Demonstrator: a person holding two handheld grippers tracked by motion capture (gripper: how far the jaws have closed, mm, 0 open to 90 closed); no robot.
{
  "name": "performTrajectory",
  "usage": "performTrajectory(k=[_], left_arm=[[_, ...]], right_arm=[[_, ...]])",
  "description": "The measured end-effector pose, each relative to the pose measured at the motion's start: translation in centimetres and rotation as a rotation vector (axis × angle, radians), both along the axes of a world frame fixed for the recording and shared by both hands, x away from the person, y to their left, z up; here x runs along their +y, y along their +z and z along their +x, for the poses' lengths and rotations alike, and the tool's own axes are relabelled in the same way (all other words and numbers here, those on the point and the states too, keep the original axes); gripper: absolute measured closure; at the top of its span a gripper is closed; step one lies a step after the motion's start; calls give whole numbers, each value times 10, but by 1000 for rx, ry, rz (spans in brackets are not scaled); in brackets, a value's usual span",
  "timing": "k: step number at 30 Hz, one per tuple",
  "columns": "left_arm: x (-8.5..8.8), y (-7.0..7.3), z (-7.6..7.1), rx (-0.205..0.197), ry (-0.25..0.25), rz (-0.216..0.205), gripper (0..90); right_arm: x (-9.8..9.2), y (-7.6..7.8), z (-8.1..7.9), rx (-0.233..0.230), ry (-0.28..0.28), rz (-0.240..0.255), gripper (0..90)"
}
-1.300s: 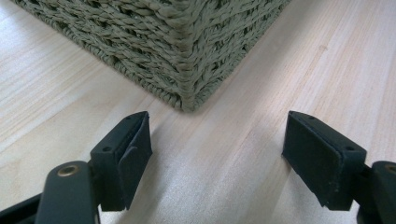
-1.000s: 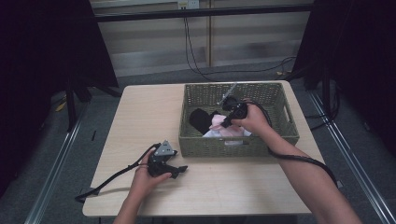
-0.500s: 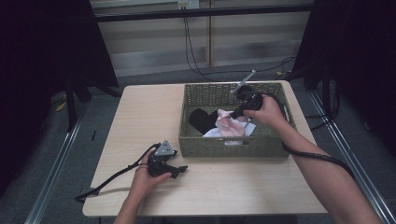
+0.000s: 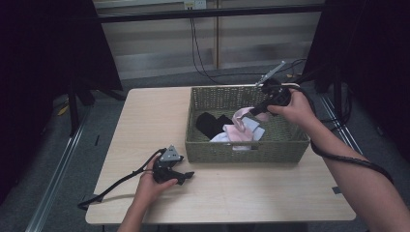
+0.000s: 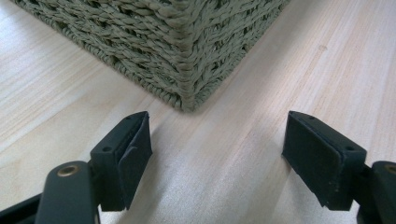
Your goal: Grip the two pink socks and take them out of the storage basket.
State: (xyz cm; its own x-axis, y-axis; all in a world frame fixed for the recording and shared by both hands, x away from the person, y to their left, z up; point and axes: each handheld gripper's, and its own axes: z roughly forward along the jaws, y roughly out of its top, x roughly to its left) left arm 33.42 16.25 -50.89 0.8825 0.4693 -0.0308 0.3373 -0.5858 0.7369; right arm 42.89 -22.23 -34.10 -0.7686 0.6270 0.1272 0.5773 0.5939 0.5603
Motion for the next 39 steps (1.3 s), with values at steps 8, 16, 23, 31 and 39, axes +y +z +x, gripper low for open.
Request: performTrajectory(k=[8, 16, 23, 31, 39], left_arm=[[0, 0, 0, 0, 0, 0, 232], [0, 0, 0, 0, 0, 0, 232], [0, 0, 0, 0, -1, 1, 232], [0, 0, 0, 0, -1, 1, 232], [0, 0, 0, -2, 1, -2, 232]], right_arm=[[-10, 23, -9, -17, 18, 38, 864], [-11, 39, -25, -15, 65, 34, 863], [-10, 52, -39, -24, 104, 57, 863], [-8, 64, -60, -41, 155, 107, 862], [-2, 64, -82, -31, 211, 146, 862]])
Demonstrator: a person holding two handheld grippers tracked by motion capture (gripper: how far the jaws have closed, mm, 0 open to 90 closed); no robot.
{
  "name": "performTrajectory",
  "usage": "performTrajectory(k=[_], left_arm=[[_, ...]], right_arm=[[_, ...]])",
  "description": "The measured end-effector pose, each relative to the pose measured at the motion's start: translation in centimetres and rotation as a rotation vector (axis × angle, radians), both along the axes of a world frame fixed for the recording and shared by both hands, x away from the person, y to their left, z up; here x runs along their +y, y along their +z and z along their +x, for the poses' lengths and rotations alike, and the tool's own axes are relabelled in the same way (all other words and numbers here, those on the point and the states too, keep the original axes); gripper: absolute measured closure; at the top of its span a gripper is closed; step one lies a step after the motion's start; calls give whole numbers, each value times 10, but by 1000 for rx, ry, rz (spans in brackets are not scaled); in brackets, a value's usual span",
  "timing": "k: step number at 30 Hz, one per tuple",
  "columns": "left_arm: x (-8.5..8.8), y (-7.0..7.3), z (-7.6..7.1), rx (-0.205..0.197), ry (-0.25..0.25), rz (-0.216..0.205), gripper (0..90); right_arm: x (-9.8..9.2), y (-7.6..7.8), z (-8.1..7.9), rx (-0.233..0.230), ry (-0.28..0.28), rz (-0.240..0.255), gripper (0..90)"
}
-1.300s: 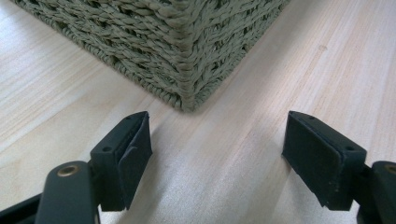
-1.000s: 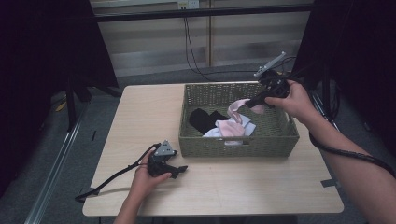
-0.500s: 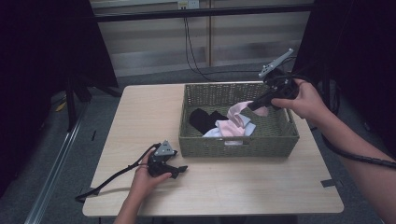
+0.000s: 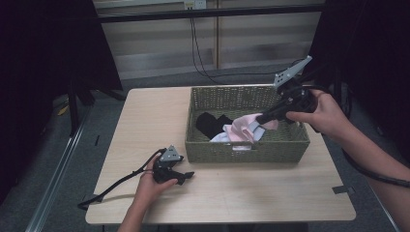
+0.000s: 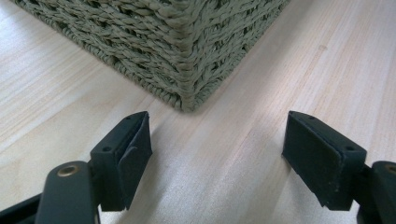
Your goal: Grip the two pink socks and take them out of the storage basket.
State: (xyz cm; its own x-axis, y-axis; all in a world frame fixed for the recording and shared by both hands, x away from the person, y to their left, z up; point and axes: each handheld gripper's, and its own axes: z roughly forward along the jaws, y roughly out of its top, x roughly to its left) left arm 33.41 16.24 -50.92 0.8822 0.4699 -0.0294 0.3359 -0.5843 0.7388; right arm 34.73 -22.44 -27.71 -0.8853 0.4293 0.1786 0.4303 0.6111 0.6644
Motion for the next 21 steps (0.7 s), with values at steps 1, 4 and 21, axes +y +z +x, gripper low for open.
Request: performTrajectory(k=[1, 4, 21], left_arm=[[0, 0, 0, 1, -1, -1, 232], [0, 0, 0, 3, 4, -2, 232], [0, 0, 0, 3, 1, -1, 232]], right_arm=[[2, -2, -3, 1, 8, 0, 862], [7, -10, -10, 15, 35, 4, 862], [32, -65, -25, 87, 110, -13, 856]])
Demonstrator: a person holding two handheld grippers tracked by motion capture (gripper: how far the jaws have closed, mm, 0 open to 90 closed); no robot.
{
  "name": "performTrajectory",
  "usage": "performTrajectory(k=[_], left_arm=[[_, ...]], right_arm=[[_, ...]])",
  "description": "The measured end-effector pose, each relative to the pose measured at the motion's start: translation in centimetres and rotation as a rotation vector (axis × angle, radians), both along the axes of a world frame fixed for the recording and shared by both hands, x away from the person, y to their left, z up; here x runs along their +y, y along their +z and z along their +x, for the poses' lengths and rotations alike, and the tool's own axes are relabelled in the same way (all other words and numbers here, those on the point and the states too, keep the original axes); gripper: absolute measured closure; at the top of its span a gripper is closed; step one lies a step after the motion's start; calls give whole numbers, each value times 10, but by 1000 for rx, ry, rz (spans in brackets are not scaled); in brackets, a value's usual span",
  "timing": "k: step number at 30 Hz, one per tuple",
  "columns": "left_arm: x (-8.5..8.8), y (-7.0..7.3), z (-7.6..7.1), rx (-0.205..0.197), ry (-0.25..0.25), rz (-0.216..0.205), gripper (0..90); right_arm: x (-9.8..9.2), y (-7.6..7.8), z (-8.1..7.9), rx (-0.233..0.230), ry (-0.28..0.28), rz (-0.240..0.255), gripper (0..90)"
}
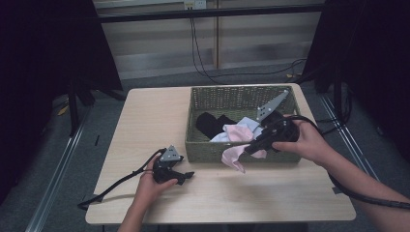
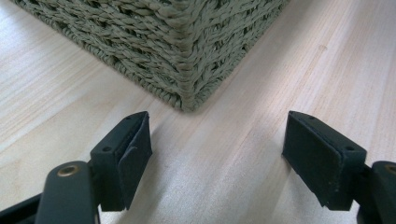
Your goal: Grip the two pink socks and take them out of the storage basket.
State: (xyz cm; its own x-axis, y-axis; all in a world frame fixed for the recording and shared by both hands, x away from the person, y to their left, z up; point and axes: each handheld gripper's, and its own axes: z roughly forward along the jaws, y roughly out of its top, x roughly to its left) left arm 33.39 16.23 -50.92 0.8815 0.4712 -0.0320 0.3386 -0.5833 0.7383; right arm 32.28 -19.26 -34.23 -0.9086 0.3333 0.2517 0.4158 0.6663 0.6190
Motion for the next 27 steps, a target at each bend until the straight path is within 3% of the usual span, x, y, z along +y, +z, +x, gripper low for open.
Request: performTrajectory(k=[6, 16, 27], left_arm=[[0, 0, 0, 0, 0, 0, 232], [0, 0, 0, 0, 0, 0, 232], [0, 0, 0, 1, 3, -2, 232]], right_arm=[[5, -19, -1, 17, 10, -12, 851], [18, -51, -4, 28, 23, -73, 829], [16, -70, -5, 44, 25, -107, 774]])
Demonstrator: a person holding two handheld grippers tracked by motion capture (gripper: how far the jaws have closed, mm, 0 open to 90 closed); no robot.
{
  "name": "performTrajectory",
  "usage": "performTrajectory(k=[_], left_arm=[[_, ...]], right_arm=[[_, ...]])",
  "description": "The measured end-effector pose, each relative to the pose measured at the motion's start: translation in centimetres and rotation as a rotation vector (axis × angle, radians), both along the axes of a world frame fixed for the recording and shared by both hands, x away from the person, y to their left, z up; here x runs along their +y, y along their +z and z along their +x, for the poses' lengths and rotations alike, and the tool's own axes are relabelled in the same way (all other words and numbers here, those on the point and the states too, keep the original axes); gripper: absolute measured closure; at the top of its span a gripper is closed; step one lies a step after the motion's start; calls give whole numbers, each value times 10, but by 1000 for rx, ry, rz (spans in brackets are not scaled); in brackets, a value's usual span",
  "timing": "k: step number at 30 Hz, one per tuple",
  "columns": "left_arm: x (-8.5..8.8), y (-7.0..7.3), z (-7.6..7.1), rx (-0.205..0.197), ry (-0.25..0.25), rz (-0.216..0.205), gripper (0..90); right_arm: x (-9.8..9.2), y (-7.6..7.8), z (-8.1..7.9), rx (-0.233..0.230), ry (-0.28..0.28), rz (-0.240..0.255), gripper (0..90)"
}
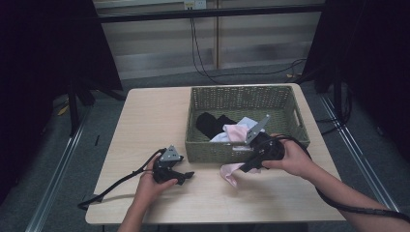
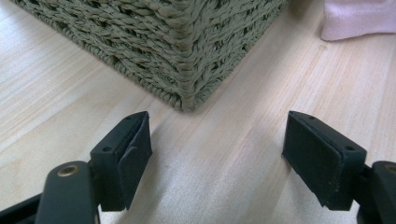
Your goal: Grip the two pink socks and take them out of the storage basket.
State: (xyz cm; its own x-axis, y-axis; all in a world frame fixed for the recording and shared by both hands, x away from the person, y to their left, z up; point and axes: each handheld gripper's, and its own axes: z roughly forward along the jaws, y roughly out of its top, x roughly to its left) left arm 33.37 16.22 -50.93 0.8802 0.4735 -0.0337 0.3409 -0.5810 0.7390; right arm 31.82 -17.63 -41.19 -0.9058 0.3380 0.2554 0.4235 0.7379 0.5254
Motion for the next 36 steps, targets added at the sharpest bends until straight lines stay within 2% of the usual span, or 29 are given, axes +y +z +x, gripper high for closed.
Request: performTrajectory(k=[5, 7, 9, 16, 21, 25, 30, 36], left_arm=[[0, 0, 0, -1, -2, 1, 232], [0, 0, 0, -2, -2, 1, 232], [0, 0, 0, 0, 0, 0, 232], [0, 0, 0, 0, 0, 0, 232], [0, 0, 0, -1, -2, 1, 232], [0, 0, 0, -1, -2, 1, 232], [0, 0, 0, -1, -2, 1, 232], [0, 0, 0, 0, 1, 0, 232]], right_arm=[[-4, -1, -4, 27, -12, -4, 659], [-6, 2, -5, 16, -16, -6, 604], [-7, 6, -6, 28, -9, -4, 590], [-18, 33, 1, 4, -50, 42, 522], [-24, 49, 14, -44, -93, 59, 478], [-26, 54, 27, -66, -120, 53, 465], [-25, 52, 47, -73, -170, 25, 439], [-31, 42, 71, -75, -222, -11, 431]])
